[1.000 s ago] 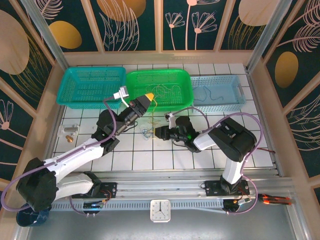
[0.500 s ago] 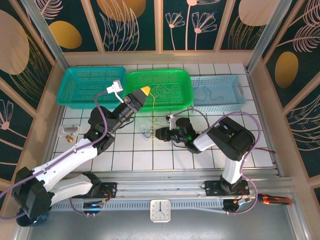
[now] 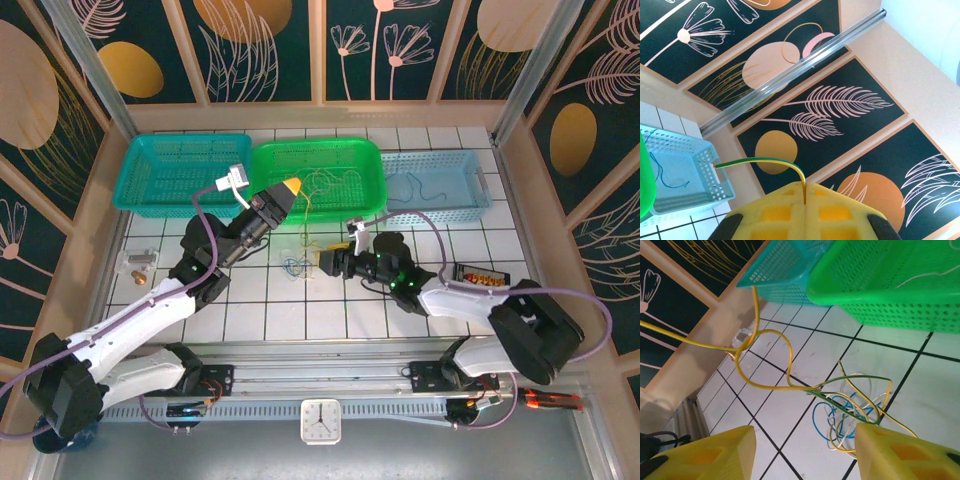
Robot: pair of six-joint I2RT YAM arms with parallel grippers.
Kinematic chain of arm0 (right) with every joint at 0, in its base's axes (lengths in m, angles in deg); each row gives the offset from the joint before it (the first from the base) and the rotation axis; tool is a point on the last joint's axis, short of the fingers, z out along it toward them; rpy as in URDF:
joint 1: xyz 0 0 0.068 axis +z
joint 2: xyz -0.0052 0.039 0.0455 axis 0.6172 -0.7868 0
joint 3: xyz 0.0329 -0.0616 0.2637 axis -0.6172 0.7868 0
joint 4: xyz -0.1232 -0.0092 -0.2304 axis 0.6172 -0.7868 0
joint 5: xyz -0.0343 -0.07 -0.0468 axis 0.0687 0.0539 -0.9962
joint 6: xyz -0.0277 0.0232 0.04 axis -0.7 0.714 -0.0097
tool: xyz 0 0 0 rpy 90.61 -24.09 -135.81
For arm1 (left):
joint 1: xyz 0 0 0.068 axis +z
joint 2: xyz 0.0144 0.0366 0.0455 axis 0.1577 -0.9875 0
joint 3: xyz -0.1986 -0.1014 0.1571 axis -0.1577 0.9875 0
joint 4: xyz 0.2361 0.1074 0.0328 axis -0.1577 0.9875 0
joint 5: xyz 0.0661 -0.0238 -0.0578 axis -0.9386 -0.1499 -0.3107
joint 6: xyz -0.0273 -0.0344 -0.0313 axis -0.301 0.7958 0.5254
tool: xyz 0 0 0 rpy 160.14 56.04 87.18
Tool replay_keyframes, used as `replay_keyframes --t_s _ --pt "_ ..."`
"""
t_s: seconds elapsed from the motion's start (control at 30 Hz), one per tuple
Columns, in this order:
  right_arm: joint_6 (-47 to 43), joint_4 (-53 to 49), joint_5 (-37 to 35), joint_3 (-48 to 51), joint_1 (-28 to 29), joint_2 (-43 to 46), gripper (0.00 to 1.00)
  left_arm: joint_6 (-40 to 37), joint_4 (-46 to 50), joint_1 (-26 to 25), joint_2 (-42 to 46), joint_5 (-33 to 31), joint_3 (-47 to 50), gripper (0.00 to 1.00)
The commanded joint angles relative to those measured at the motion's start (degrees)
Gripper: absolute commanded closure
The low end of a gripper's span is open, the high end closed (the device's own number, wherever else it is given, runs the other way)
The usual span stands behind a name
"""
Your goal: Untangle the cables
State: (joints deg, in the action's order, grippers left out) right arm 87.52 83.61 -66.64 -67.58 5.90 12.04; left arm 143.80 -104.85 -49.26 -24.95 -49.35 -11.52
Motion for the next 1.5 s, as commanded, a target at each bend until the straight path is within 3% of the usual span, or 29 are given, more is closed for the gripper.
replay_keyframes --t_s 0.0,0.3,0.63,0.73,0.9,1.0,1.17,1.47 --pt "-5.1 -6.4 -3.6 -2.9 1.4 3.7 0.44 -0.8 -1.3 0.0 -0.2 -0.2 0.8 1.0" --pt "-12.0 -9.6 -8.4 -13.0 5.6 4.7 0.36 -0.1 -2.2 0.0 -0.9 -0.3 1.8 1.0" --pt "-12.4 -2.2 -7.0 -20.2 6.1 -7.0 0.36 0.8 -3.3 0.0 -1.0 -0.1 2.0 1.0" --pt "-11.7 0.5 -7.0 -20.1 6.1 -10.6 0.44 1.0 -3.3 0.1 -0.6 -0.2 2.0 1.0" --pt "-9.5 4.6 -8.1 -17.2 6.0 -16.5 0.68 1.0 -3.4 0.0 0.3 -0.2 1.0 1.0" --pt "-7.6 6.7 -7.8 -14.8 5.9 -20.5 0.73 1.0 -3.7 0.0 0.6 -0.2 0.1 1.0" --pt "-3.7 11.4 -7.2 -10.4 6.0 -26.1 0.71 0.0 -2.7 0.1 1.0 -0.5 -2.2 1.0" --pt "0.1 15.6 -6.7 -4.5 6.0 -27.6 0.49 -4.9 4.3 4.1 1.5 -0.2 -7.7 1.0"
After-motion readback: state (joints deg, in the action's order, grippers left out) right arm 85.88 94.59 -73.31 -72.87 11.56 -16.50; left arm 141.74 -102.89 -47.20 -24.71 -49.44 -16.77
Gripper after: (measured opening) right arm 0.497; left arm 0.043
